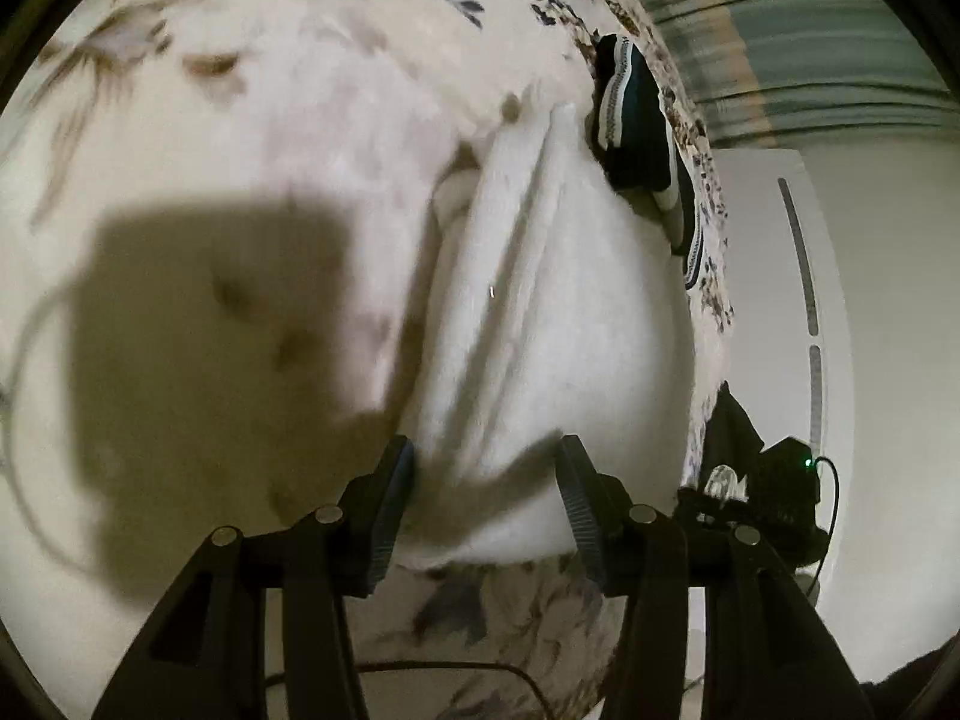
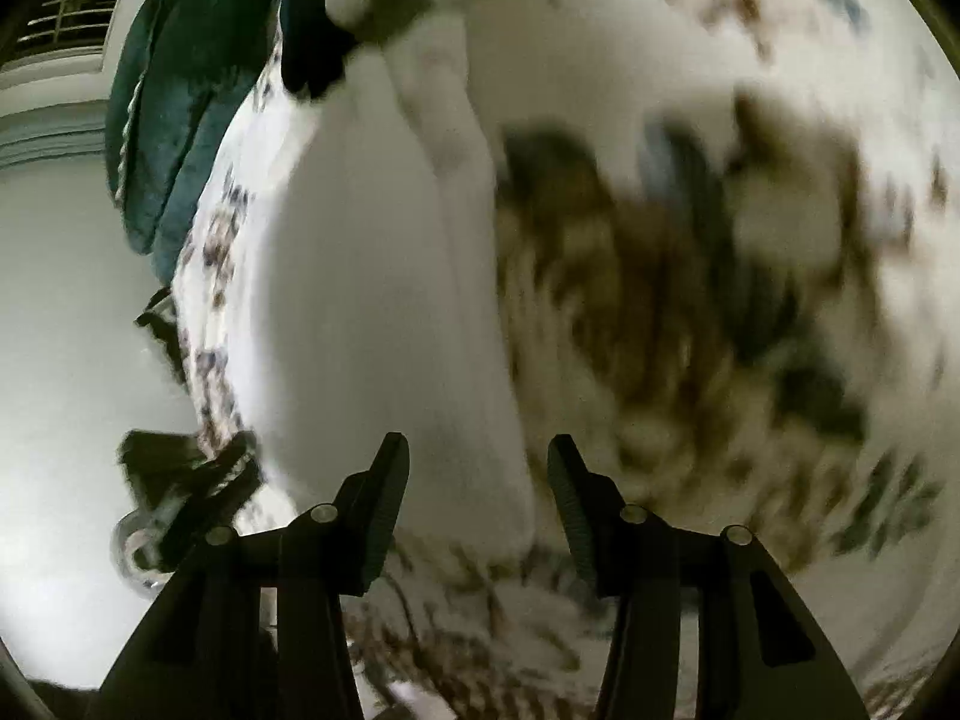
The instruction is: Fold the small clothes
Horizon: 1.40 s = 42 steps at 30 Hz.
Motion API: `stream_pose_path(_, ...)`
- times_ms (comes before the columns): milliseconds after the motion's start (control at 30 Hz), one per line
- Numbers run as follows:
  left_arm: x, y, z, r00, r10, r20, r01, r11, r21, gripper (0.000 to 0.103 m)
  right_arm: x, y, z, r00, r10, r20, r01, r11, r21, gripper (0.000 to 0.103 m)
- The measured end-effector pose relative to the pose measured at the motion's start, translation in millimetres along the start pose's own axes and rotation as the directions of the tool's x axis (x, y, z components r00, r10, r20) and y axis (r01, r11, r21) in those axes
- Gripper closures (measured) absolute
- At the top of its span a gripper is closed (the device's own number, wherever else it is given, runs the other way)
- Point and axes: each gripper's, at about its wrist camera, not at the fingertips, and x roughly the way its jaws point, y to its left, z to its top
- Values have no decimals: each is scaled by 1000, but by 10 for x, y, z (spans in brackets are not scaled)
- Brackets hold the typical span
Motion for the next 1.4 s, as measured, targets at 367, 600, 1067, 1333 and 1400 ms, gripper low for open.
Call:
stream_pose_path(367,-99,99,-57,991,113,71,-109,992,-58,97,71,-167,-220,989,-64,136,56,997,60,97)
stream_pose_path(600,-245,-272,98,985,164,49,-167,984,61,57,130,-155,-52,999,-46,28,45,999,25,72)
stream_pose_path(1067,733,-746,1283,968,245,50,-249,924,289,89,299,574,1386,986,-52,160,70,991,-110,61)
stream_pose_path(1333,247,-653,1399,980,140,142,-163,973,163,90,-78,843,1364,954,-3,299,45,990,-135,96)
stream_pose_path(1400,407,-487,1482,984,151,97,-163,977,135,90,-101,927,1424,945,-30,327,85,984,-155,96)
